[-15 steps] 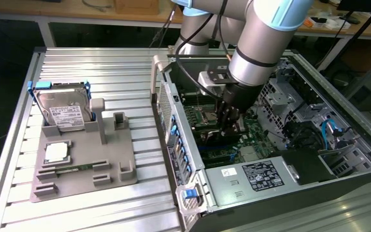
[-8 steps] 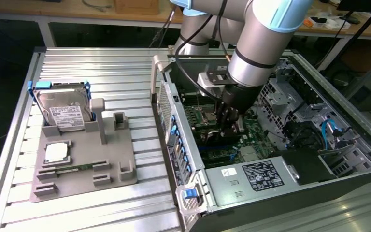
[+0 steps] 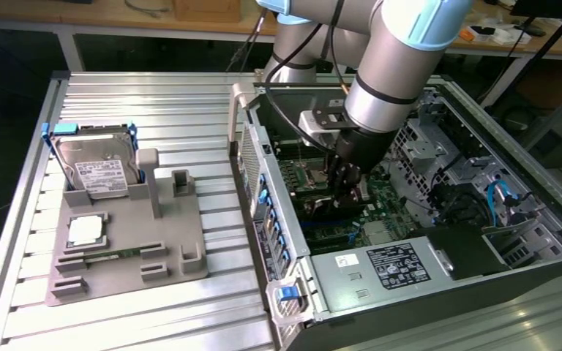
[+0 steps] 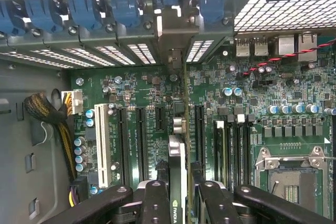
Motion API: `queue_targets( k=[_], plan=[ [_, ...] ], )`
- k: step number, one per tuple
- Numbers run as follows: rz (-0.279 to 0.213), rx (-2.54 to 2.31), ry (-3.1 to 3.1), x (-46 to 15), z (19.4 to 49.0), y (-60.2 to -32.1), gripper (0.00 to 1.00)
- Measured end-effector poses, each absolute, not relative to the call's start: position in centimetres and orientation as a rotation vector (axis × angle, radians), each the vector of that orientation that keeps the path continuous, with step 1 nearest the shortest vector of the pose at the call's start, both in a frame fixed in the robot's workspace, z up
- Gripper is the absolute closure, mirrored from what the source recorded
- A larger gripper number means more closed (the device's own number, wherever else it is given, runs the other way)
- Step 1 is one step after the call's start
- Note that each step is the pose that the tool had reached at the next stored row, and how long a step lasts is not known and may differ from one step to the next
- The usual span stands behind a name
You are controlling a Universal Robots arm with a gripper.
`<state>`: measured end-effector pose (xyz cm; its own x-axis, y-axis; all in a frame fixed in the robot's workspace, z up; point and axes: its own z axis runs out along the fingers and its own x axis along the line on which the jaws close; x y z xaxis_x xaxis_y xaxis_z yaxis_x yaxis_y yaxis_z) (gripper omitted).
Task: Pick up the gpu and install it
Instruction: 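Insert the gpu into the slot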
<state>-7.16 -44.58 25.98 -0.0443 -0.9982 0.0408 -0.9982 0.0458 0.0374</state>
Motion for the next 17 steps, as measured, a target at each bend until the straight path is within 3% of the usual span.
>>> queue_targets(
  k=[17],
  plan=[
    [-0.009, 2.130, -2.228, -7.15, 26.42, -44.58, 0.73]
  ],
)
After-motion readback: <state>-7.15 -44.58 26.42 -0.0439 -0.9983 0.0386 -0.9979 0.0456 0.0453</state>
